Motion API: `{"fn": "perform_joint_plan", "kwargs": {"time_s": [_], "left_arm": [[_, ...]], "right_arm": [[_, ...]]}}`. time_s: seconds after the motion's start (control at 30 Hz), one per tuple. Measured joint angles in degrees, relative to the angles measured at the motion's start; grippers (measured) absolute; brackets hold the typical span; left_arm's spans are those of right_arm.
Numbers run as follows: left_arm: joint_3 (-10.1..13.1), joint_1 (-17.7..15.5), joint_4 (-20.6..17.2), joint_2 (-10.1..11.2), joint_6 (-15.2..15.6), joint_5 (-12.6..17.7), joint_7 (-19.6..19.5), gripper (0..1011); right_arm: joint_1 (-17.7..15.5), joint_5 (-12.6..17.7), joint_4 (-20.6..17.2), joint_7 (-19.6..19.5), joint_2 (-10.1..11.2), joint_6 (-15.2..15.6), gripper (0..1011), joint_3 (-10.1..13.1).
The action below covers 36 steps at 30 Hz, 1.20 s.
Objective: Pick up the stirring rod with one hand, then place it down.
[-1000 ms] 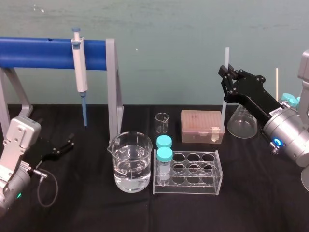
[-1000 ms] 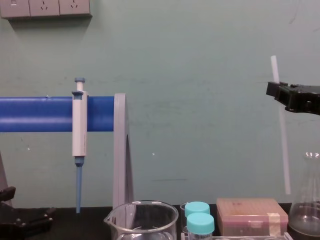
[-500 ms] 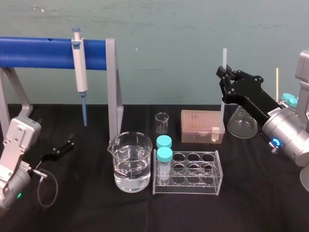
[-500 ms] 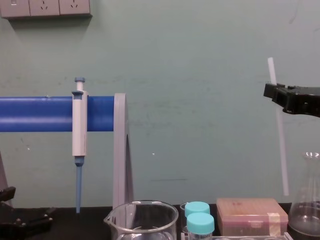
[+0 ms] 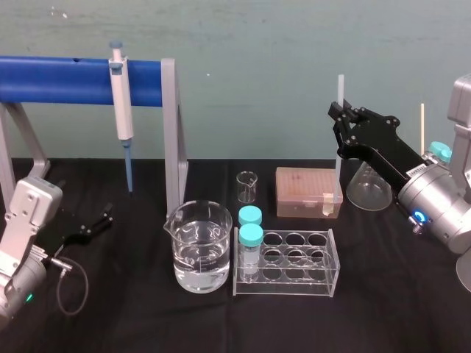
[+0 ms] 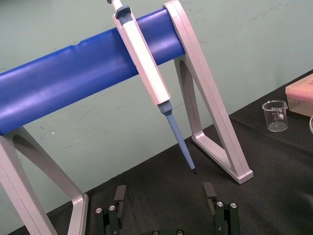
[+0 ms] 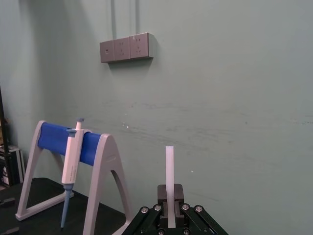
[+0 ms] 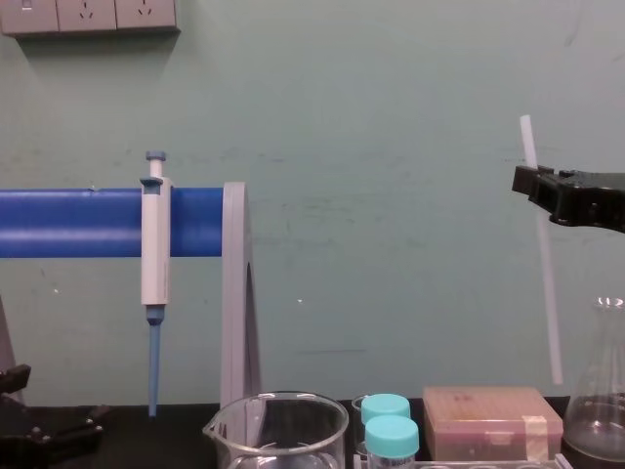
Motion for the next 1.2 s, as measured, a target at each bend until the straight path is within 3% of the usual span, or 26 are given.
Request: {"fn": "perform_joint_plan", "kwargs": {"time_s": [0.5,0.6,0.87,1.2], "left_arm": [[0.0,0.0,0.0,0.0,0.0,0.0,0.0,1000],[0.0,0.0,0.0,0.0,0.0,0.0,0.0,1000],[0.0,0.0,0.0,0.0,0.0,0.0,0.0,1000],[0.0,0.0,0.0,0.0,0.0,0.0,0.0,1000]], "right_arm": [[-0.1,0.0,0.1,0.1,0.1,-0.2,71,0.1],[-0.2,0.9,0.4,2.1,0.6,-0.9,71,-0.1],[1.1,9.5,3.9,14.7,3.1,-2.6,71,-1.1],[2.9,13.1,9.4,21.7,3.5,-6.2,70,-3.3]]}}
